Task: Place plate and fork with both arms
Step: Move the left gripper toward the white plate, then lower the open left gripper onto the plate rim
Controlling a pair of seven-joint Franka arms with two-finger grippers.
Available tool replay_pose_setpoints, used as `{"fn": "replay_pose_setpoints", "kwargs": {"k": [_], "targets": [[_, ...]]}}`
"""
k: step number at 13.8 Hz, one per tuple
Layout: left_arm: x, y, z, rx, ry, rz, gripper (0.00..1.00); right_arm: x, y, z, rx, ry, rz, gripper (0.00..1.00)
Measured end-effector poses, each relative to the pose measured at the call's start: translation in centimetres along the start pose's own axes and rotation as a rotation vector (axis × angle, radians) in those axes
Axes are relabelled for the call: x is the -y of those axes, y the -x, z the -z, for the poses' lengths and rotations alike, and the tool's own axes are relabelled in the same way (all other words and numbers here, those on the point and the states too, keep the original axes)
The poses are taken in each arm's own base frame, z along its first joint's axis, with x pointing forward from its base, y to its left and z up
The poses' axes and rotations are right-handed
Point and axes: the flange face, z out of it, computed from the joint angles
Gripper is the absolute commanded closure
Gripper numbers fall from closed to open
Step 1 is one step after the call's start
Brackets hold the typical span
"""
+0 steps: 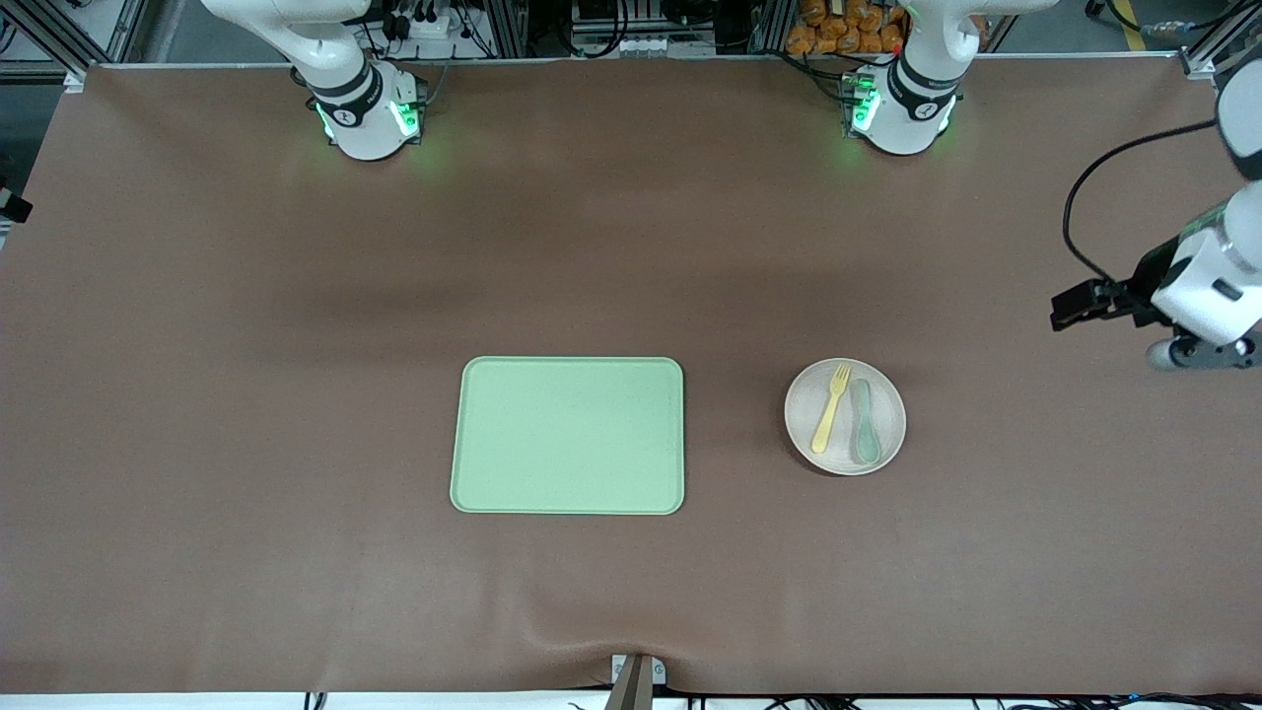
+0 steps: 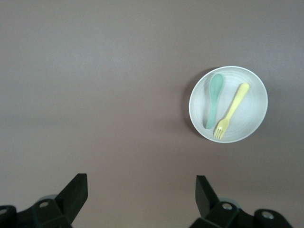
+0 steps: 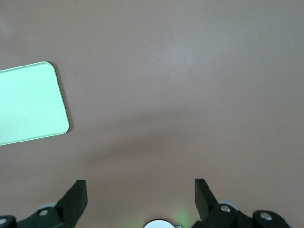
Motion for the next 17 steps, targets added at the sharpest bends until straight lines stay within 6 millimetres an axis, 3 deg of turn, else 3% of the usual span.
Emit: {"fn": "replay_pose_setpoints", "kwargs": {"k": [10, 17], "targets": [[-1.8, -5.1, -12.1, 0.075, 0.000, -0.020, 0.00, 0.0, 0.0, 0.0, 0.000, 0.000, 0.000, 0.00], [-4.1, -7.1, -20.7, 0.092, 0.059, -0.021, 0.00, 0.0, 0.0, 0.0, 0.000, 0.000, 0.000, 0.00]]}}
